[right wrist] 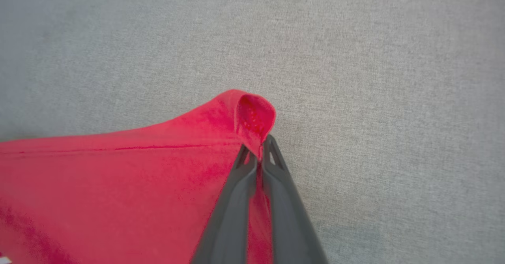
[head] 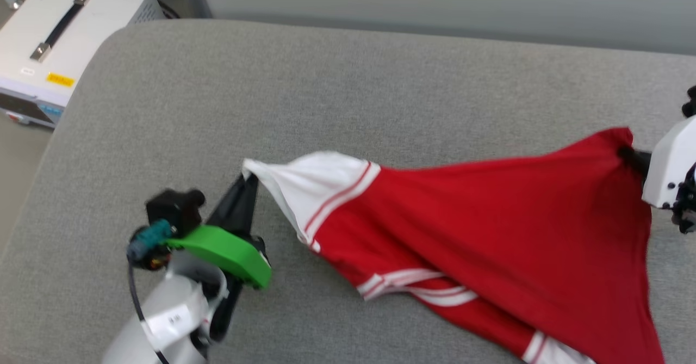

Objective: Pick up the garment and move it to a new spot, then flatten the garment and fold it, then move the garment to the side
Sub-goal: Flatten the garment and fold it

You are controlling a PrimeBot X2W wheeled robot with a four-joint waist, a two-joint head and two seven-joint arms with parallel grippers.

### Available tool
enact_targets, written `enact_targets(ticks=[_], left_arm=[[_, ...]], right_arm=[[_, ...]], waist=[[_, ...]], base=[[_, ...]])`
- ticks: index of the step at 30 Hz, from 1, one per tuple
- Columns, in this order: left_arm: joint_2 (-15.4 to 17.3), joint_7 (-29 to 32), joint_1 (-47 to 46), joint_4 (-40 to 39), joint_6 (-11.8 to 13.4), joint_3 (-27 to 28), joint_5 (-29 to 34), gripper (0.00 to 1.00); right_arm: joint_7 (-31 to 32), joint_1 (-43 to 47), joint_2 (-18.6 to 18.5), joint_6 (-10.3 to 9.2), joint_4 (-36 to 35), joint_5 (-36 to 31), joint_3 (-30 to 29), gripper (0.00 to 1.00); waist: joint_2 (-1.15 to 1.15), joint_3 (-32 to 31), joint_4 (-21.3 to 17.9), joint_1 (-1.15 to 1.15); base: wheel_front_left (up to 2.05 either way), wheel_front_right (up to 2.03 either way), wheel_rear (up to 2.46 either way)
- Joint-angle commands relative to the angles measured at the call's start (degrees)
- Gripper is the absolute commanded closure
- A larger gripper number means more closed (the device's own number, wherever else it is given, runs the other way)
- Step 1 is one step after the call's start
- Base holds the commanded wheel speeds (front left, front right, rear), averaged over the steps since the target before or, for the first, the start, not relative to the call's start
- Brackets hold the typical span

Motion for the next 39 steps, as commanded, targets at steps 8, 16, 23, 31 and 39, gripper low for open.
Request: enact_targets(ticks=[8,16,23,31,39], left_arm=[[2.5,2.3,-19.4,12.0,-4.7,4.2,-2.8,1.0],[3.0,2.9,-39.1,22.6,-7.0,4.9,-1.6,1.0],[5.5,2.2,-59.9,30.3,-6.7,5.8,1.7,1.0],[6.0,1.2,-70.4,34.3,-6.8,5.1,3.6,1.0],[4.3,-0.1,-72.3,39.3,-7.7,4.3,3.3,1.0]], right_arm=[[-9.4,-7.1,2.3,0.0,-0.1,-6.4,-2.9,1.0],[-16.4,-19.8,4.2,0.0,1.8,-11.2,-6.0,1.0],[-21.3,-36.6,5.1,0.0,4.4,-16.1,-8.2,1.0],[-25.2,-47.1,6.0,0.0,9.5,-17.0,-7.7,1.0],[-28.1,-50.6,5.9,0.0,15.8,-15.0,-3.8,1.0]], waist=[[0.0,-3.8,-3.6,0.0],[0.0,2.0,-5.7,0.0],[0.0,12.9,-7.4,0.0],[0.0,20.0,-7.8,0.0],[0.0,23.8,-7.3,0.0]], base=[[0.0,0.0,0.0],[0.0,0.0,0.0],[0.0,0.0,0.0],[0.0,0.0,0.0],[0.0,0.0,0.0]])
